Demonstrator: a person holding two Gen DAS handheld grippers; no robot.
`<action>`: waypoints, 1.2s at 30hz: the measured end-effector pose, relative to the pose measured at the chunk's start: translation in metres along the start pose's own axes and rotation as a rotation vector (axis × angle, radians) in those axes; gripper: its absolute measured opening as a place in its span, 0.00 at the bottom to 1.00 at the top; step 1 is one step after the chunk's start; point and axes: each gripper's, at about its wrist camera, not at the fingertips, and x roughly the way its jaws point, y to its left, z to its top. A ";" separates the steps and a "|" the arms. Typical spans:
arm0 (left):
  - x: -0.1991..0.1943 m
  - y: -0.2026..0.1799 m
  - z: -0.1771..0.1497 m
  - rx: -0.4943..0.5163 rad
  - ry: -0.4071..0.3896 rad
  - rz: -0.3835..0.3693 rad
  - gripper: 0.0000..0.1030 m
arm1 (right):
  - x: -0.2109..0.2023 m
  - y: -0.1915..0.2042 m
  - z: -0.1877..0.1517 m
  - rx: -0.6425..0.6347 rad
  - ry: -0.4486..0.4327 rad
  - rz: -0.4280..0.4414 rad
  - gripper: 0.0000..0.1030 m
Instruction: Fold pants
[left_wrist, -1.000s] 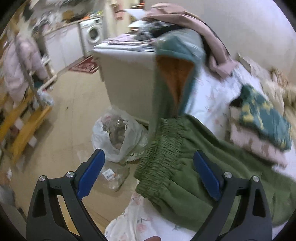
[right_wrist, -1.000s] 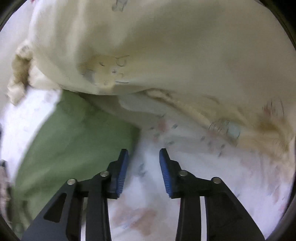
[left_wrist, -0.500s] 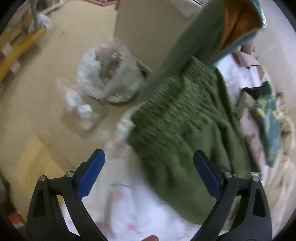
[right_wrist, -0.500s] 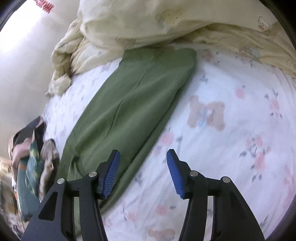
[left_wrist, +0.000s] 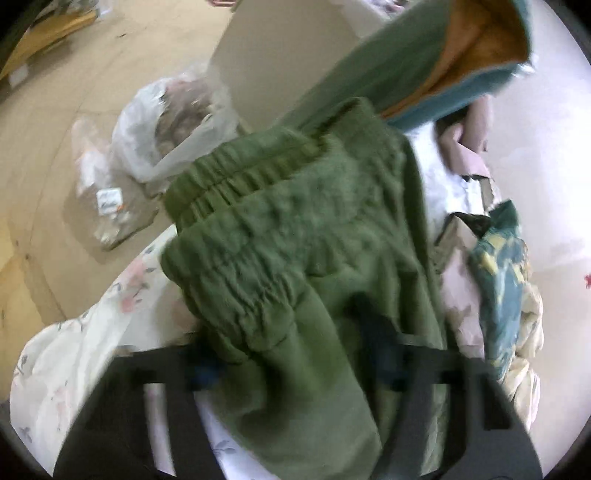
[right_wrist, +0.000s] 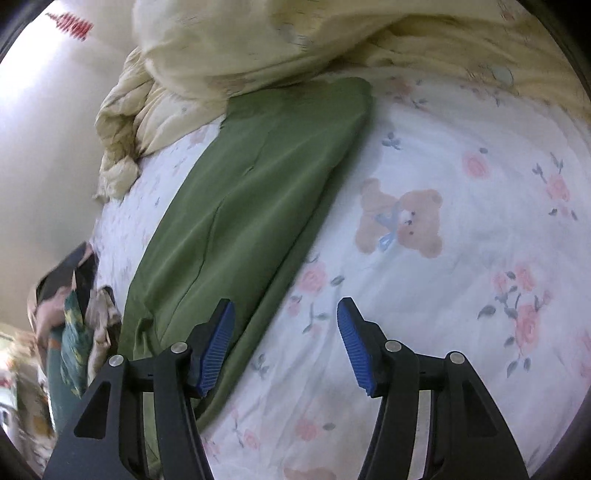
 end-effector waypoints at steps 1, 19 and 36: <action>-0.002 -0.007 0.000 0.034 0.000 0.019 0.20 | 0.004 -0.007 0.004 0.035 0.001 0.011 0.58; -0.036 -0.049 -0.010 0.290 -0.127 0.151 0.07 | 0.057 -0.025 0.066 0.112 -0.088 0.204 0.32; -0.137 -0.073 0.002 0.365 -0.147 -0.056 0.05 | -0.040 -0.001 0.052 -0.035 -0.218 0.172 0.00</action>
